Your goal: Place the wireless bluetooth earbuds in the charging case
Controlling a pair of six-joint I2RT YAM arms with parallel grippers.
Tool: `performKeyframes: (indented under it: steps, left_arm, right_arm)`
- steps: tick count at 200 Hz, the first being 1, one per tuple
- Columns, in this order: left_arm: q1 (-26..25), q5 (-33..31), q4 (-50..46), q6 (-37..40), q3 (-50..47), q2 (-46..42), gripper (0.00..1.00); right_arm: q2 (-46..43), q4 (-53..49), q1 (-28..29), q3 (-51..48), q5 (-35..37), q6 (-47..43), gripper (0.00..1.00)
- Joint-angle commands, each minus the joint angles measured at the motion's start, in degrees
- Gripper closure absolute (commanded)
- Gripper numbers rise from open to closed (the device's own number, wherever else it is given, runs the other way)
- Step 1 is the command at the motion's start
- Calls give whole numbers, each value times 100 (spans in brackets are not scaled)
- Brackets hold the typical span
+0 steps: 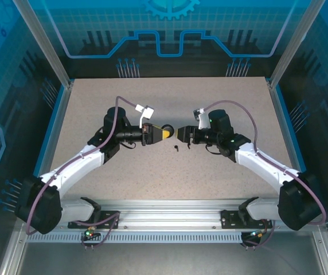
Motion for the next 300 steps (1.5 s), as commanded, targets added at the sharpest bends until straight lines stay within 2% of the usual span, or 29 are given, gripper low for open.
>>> performKeyframes:
  steps: [1,32,58,85,122,138,158,204,236,276,300]
  left_arm:
    - [-12,156,110,193,141,-143,100]
    - [-14,131,233,145,75,-64,100]
    - [-14,59,259,171,44,-38,100]
    - [-13,-498,335,204,-69,-96,100]
    - [-105,-1501,533,318,-276,-272,100]
    - [-136,-1686,580,361,-277,-293,100]
    - [-196,-1827,611,406,-258,-283,100]
    - [-264,-2035,767,420,-328,-283,100]
    - [-266,-2069,822,430,-343,-284,100]
    - [-269,-2115,835,443,-358,-267,100]
    - [-263,-2125,865,454,-371,-242,100]
  right_arm:
    - [-199,30,-63,33,23,57,34]
    - [-640,-160,-56,41,1,128,34]
    - [-967,-199,-28,128,158,607,32]
    - [-1002,-639,168,538,1072,1855,23]
    - [-575,-754,564,1054,1718,3650,20]
    - [-282,-612,753,1266,1822,4179,20]
    - [107,-551,984,1611,1909,4537,20]
    - [752,-422,1383,2158,1983,4723,22]
    - [918,-313,1453,2226,1957,4806,30]
    - [907,-224,1465,2169,1948,4839,57]
    - [888,-208,1455,2135,1957,4830,64]
